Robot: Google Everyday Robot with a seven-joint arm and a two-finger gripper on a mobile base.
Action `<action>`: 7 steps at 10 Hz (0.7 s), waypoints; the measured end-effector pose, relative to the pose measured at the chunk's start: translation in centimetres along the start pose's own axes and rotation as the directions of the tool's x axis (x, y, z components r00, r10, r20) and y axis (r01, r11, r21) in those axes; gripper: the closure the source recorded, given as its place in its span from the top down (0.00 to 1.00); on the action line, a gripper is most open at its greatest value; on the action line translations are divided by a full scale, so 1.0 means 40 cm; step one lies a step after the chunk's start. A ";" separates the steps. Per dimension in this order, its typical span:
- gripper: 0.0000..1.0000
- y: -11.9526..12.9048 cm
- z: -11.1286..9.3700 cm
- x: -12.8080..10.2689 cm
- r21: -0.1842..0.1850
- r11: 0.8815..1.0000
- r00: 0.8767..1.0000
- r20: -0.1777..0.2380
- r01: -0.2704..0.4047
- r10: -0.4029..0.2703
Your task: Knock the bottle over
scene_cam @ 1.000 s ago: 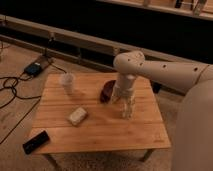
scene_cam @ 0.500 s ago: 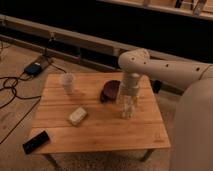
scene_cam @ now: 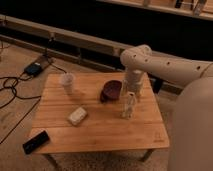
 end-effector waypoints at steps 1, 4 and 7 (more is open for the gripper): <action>0.65 0.012 -0.006 -0.006 0.001 1.000 1.000 0.010 0.009 -0.009; 0.65 0.069 -0.018 -0.024 -0.009 0.999 0.998 0.043 0.045 -0.044; 0.65 0.171 -0.030 -0.011 -0.048 0.994 0.994 0.046 0.100 -0.097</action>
